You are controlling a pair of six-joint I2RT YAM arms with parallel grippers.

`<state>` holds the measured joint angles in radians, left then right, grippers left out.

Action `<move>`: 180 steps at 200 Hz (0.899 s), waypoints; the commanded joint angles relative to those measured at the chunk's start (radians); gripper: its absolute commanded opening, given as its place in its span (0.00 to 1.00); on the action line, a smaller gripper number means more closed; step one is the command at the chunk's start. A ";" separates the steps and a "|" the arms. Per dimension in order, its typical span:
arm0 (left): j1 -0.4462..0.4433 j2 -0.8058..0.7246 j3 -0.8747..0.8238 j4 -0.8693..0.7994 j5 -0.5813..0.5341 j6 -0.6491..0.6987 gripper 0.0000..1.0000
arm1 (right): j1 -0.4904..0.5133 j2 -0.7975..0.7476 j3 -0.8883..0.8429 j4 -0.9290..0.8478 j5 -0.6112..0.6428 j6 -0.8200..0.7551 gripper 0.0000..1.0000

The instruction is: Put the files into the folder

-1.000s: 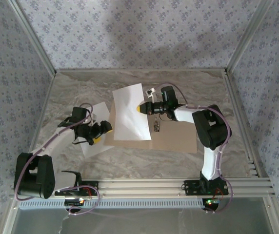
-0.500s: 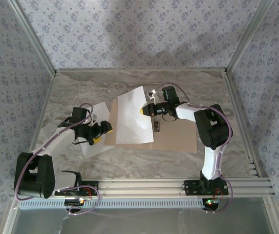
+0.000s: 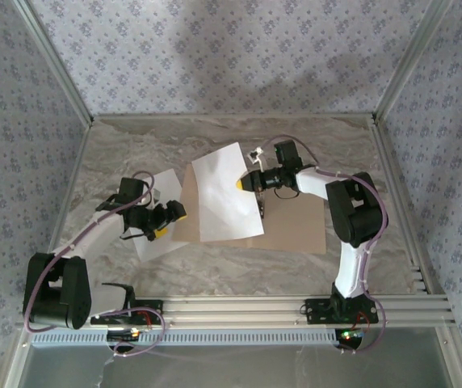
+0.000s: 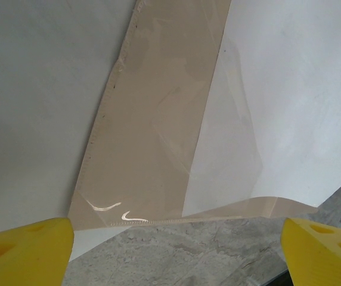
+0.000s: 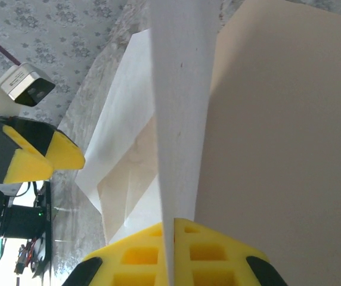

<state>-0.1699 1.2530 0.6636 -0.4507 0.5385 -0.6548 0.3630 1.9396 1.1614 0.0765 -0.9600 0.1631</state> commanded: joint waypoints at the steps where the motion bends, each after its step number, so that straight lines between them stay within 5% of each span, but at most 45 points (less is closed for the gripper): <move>1: 0.007 0.000 -0.007 -0.023 0.026 0.019 0.90 | 0.016 -0.012 -0.029 0.078 -0.039 0.041 0.00; 91: 0.009 -0.006 -0.003 -0.031 0.029 0.021 0.90 | 0.021 0.026 -0.145 0.504 0.087 0.381 0.00; 180: 0.010 -0.009 -0.008 -0.045 0.025 0.034 0.90 | 0.066 0.061 -0.158 0.607 0.086 0.444 0.00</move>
<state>-0.1699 1.2526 0.6571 -0.4721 0.5465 -0.6434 0.4126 1.9781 1.0149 0.6262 -0.8677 0.5816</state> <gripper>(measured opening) 0.899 0.065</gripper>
